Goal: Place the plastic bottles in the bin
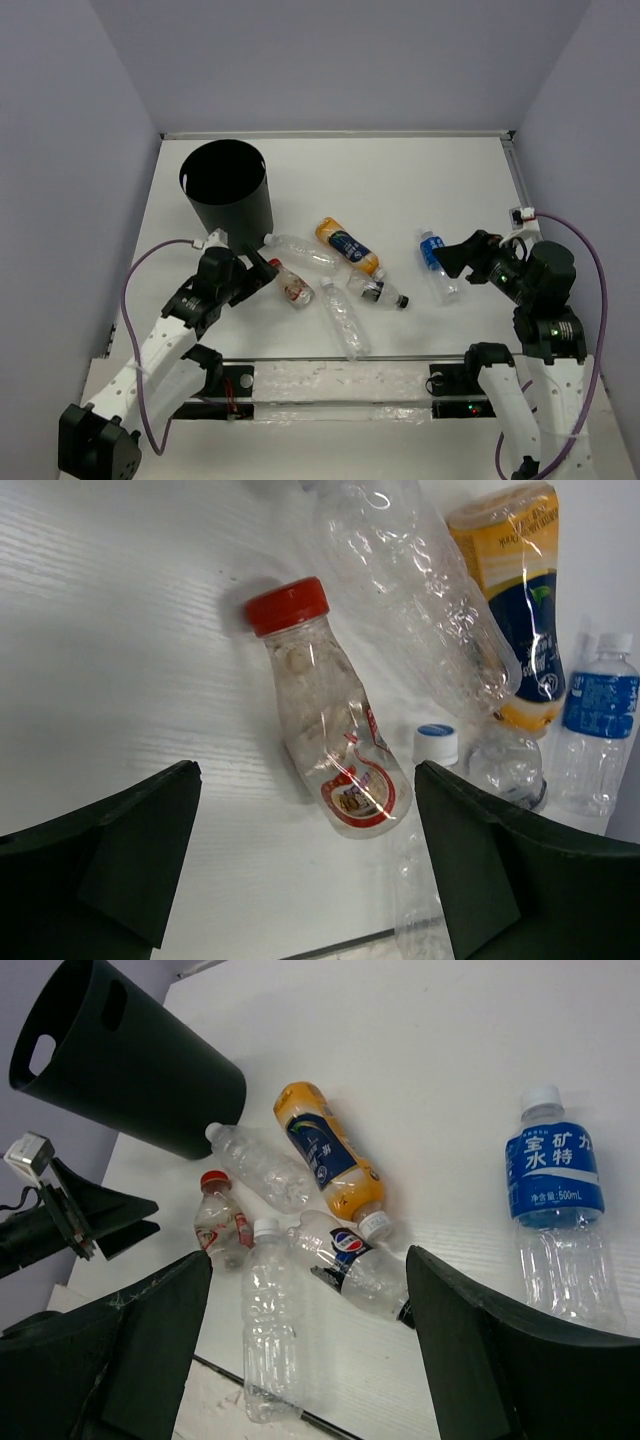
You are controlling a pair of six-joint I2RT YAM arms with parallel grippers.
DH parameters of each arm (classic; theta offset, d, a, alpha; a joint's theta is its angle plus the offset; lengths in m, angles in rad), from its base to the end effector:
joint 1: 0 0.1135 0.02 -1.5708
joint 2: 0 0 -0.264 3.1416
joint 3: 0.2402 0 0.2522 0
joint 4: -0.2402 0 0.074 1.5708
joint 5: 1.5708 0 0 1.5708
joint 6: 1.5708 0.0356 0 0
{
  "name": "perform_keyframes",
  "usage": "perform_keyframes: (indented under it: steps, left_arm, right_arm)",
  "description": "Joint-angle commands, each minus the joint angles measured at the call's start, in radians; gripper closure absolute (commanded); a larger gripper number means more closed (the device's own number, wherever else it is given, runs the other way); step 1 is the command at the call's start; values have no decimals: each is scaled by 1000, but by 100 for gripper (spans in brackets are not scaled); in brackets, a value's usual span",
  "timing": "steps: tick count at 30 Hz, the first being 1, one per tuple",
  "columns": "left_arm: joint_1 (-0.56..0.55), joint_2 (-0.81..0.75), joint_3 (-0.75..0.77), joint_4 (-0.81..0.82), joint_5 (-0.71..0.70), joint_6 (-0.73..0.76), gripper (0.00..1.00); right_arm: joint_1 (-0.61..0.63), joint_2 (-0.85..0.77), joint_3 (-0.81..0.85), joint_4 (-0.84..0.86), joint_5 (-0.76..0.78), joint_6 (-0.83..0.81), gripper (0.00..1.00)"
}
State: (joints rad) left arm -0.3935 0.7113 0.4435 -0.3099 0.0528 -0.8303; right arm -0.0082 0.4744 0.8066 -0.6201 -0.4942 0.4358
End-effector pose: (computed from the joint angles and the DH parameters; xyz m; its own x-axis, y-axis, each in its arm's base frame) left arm 0.1506 -0.0646 0.2191 -0.6530 -0.5270 -0.5439 -0.0864 0.7653 -0.6378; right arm 0.0983 0.0161 0.3408 -0.4463 0.3753 -0.8124 -0.2859 0.8004 0.5269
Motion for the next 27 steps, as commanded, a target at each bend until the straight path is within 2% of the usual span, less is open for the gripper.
perform_keyframes:
  steps: [1, 10, 17, 20, 21, 27]
  left_arm:
    - [-18, 42, -40, 136, -131, -61, 2]
    - [-56, 214, -57, 330, -154, -86, 4]
    - [-102, 388, -54, 422, -160, -112, 13]
    - [-114, 439, -43, 439, -183, -119, 25]
    - [-117, 448, -46, 449, -189, -124, 34]
    - [-120, 418, -63, 443, -223, -121, 67]
  right_arm:
    - [-6, -6, -23, 59, -24, 17, 16]
    - [-6, 18, -87, 103, -76, 34, 17]
    - [-6, 15, -118, 122, -83, 43, 18]
    - [-6, 9, -132, 123, -83, 44, 18]
    - [-6, 3, -135, 123, -86, 44, 19]
    - [-6, 4, -149, 131, -89, 47, 19]
